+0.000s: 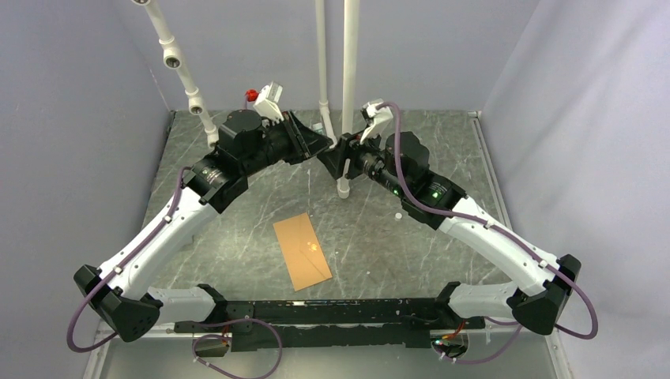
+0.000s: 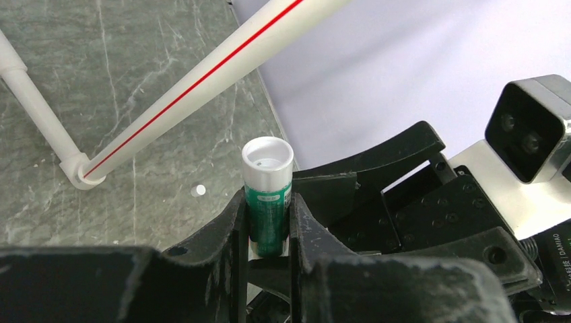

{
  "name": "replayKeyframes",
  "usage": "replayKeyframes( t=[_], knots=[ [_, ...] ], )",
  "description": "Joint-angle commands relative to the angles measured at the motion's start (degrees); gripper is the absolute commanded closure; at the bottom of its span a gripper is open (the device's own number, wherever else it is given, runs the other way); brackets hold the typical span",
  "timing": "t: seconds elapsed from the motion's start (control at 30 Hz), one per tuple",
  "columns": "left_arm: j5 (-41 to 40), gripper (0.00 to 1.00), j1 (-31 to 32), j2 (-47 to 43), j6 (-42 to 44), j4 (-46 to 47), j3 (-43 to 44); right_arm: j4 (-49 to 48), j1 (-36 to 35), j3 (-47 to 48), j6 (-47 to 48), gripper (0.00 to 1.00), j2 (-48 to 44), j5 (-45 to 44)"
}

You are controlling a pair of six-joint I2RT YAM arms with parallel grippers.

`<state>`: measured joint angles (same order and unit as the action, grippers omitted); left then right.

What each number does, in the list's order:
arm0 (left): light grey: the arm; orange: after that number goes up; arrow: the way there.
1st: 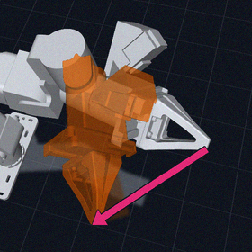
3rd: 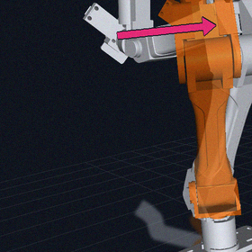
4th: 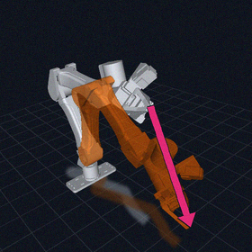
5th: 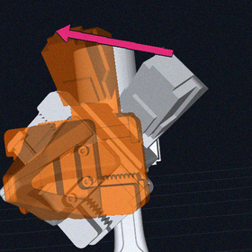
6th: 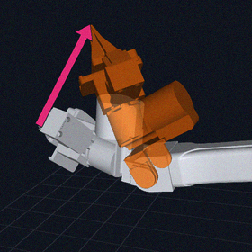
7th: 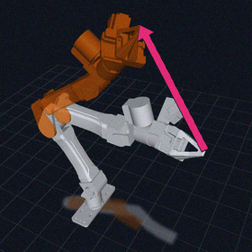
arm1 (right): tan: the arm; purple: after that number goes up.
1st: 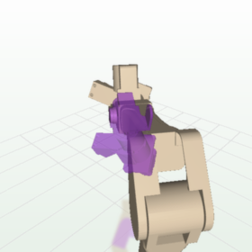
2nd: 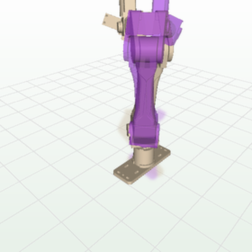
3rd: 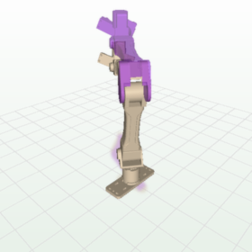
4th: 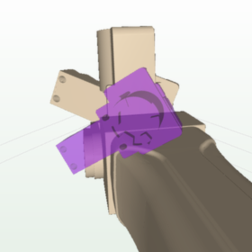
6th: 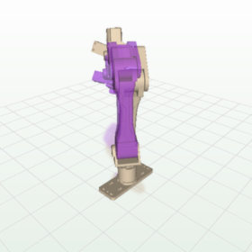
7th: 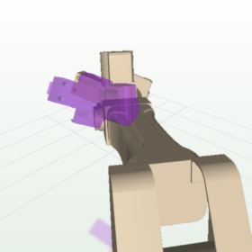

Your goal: Place the letter into the envelope and seal it

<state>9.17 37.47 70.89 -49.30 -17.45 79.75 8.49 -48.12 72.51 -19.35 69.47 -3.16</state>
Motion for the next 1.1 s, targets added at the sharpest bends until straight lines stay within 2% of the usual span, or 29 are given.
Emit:
replayKeyframes(
  t=[0.0,0.07,0.17,0.27,0.3,0.37,0.47,0.53,0.6,0.73,0.83,0.97,1.07],
  knots=[
    [2.26,0.97,-0.31,0.02,-1.35,1.78,0.00,-3.37,-0.31,3.17,1.16,0.51,0.59,-0.89],
    [3.03,0.95,-0.35,0.03,-0.93,1.91,-0.06,-3.40,-0.31,3.29,1.16,0.64,0.87,-1.15],
    [2.91,0.91,-0.37,-0.56,-0.38,0.86,-0.83,-4.18,-0.06,2.81,0.61,0.78,0.40,0.11],
    [4.06,0.79,-1.14,-2.34,-0.90,1.60,-3.66,-5.46,0.26,2.05,2.22,0.93,-0.03,4.70],
    [4.93,0.72,-1.65,-3.24,-1.22,2.48,-5.05,-5.14,0.44,2.02,2.99,0.99,0.06,5.86],
    [6.93,0.65,-2.91,-3.94,-1.90,3.55,-6.07,-4.63,0.84,1.71,4.11,1.00,0.01,7.48],
    [11.80,0.48,-5.69,-4.11,-1.79,3.91,-6.24,-4.45,1.69,0.47,6.35,1.00,-0.98,11.15],
    [16.62,0.30,-8.02,-3.68,-1.27,3.79,-5.72,-2.80,2.87,0.36,8.97,1.00,-1.72,15.58],
    [25.23,0.10,-10.81,-3.06,-0.82,4.17,-5.32,0.55,4.31,1.79,12.47,1.00,-2.16,22.62],
    [41.07,0.07,-13.18,-1.02,-0.97,7.59,-5.73,9.88,5.05,5.25,21.33,1.00,-2.00,31.34],
    [49.00,0.07,-13.22,0.81,-0.14,6.01,-5.32,18.17,5.05,8.52,26.86,1.00,0.16,32.38],
    [51.03,0.08,-13.37,0.86,4.58,-0.60,-4.81,19.92,5.05,8.44,29.63,1.00,0.27,31.46],
    [53.67,0.16,-13.65,1.95,7.75,-6.73,-3.32,21.53,5.05,8.96,31.70,1.00,0.73,32.68]
  ],
)
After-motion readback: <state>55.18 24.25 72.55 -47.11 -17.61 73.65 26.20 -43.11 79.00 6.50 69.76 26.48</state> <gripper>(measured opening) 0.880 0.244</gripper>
